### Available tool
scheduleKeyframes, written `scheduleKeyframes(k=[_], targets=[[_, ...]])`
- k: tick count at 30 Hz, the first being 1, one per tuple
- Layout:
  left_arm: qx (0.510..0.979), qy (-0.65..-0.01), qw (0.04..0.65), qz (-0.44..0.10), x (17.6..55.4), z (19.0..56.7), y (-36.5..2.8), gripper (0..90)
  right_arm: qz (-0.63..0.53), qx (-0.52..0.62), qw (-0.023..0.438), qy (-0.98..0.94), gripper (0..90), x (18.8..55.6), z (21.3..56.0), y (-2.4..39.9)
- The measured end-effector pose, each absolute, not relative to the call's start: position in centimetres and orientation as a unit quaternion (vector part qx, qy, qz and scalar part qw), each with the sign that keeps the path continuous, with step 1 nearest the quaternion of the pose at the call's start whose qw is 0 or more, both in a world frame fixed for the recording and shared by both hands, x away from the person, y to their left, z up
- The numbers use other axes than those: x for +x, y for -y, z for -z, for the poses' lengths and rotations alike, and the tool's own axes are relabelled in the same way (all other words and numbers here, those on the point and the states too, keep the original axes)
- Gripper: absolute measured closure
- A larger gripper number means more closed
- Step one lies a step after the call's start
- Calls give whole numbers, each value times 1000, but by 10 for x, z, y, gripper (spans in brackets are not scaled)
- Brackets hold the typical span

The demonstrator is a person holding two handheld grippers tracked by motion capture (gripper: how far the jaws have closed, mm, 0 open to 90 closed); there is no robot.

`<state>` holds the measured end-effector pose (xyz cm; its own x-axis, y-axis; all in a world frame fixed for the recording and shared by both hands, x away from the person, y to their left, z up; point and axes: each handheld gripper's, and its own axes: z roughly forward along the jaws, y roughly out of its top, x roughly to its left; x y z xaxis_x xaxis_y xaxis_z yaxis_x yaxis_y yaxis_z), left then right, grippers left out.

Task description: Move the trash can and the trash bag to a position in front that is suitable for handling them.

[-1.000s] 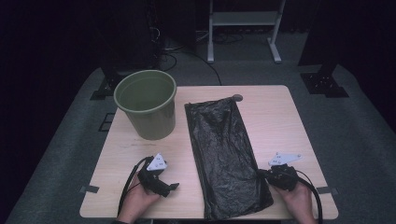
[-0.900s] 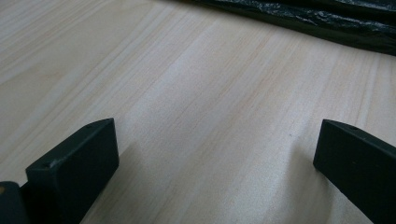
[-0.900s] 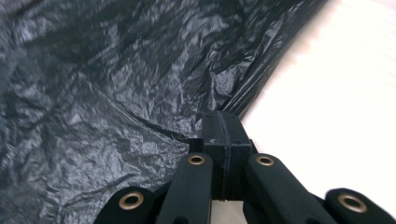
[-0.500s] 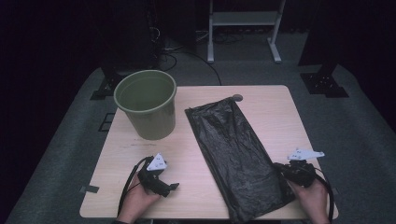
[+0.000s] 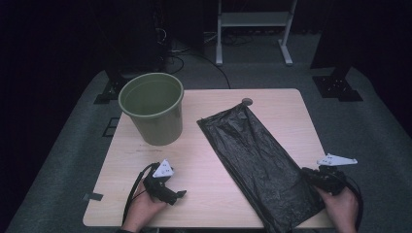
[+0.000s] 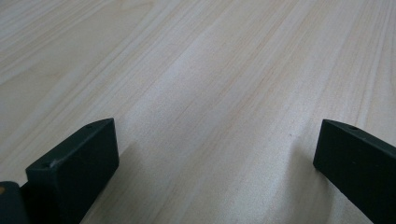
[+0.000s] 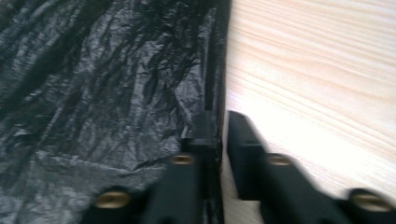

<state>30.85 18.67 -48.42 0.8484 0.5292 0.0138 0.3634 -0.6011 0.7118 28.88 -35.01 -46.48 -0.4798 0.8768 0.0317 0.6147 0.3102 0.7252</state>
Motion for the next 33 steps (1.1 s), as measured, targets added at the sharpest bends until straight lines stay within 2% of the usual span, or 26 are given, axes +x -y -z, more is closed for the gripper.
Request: scheduleKeyframes(k=[5, 19, 29, 33], targets=[[888, -251, 369, -112, 309, 484, -187, 0, -352, 472, 203, -783, 576, 289, 456, 343], [888, -252, 369, -112, 309, 484, -187, 0, -355, 434, 197, -805, 562, 337, 444, 296], [888, -251, 369, -112, 309, 484, -187, 0, -318, 467, 181, -805, 604, 391, 466, 290], [888, -251, 369, -112, 309, 484, -187, 0, -317, 472, 179, -803, 742, 395, 471, 290]])
